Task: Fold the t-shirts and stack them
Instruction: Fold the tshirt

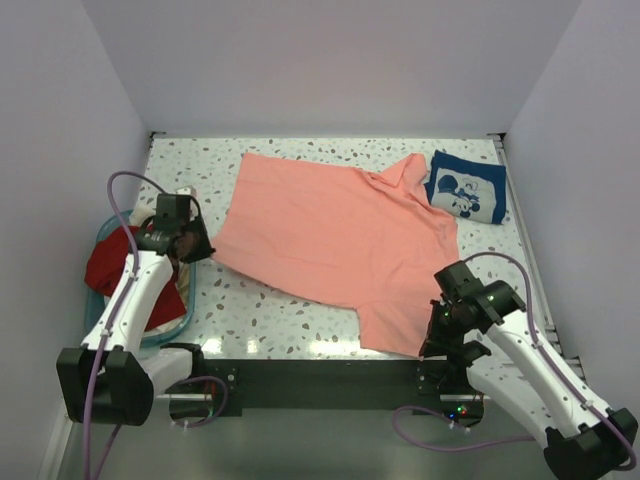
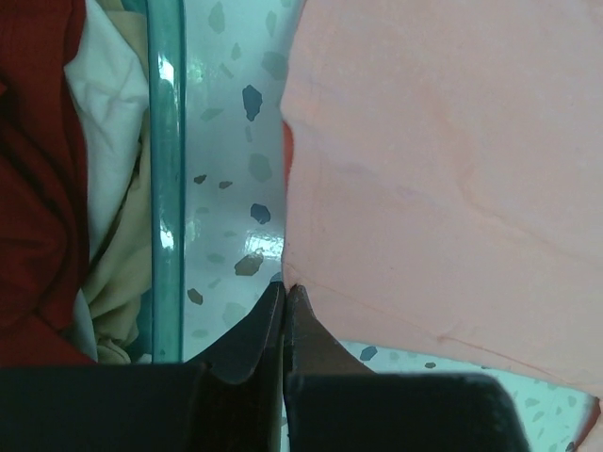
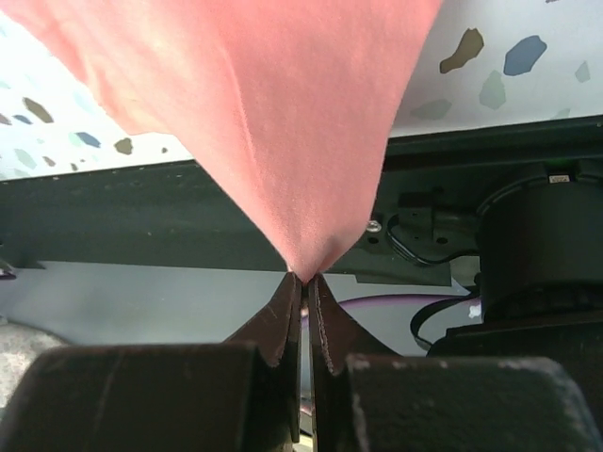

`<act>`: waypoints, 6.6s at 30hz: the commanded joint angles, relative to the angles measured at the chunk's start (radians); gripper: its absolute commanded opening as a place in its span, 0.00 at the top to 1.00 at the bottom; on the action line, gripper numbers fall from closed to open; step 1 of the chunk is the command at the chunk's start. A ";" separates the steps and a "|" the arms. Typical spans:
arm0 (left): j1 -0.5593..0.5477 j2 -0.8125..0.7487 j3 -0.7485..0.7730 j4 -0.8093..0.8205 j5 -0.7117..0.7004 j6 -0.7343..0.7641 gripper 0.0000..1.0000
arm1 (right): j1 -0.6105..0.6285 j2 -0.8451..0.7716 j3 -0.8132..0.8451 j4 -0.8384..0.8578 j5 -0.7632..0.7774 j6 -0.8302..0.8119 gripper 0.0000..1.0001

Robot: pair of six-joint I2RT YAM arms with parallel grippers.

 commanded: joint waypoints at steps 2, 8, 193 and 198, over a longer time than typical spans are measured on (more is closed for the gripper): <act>0.011 -0.023 -0.019 -0.014 0.014 -0.032 1.00 | 0.006 0.005 0.110 -0.110 0.013 0.053 1.00; 0.011 0.083 0.032 0.027 0.076 -0.026 1.00 | 0.004 0.143 0.197 -0.050 0.125 0.033 1.00; 0.067 0.396 0.073 0.308 0.346 0.018 0.22 | -0.108 1.233 0.837 0.374 0.050 -0.298 1.00; 0.067 0.404 0.078 0.302 0.341 0.021 0.23 | -0.106 1.309 0.932 0.355 0.044 -0.310 1.00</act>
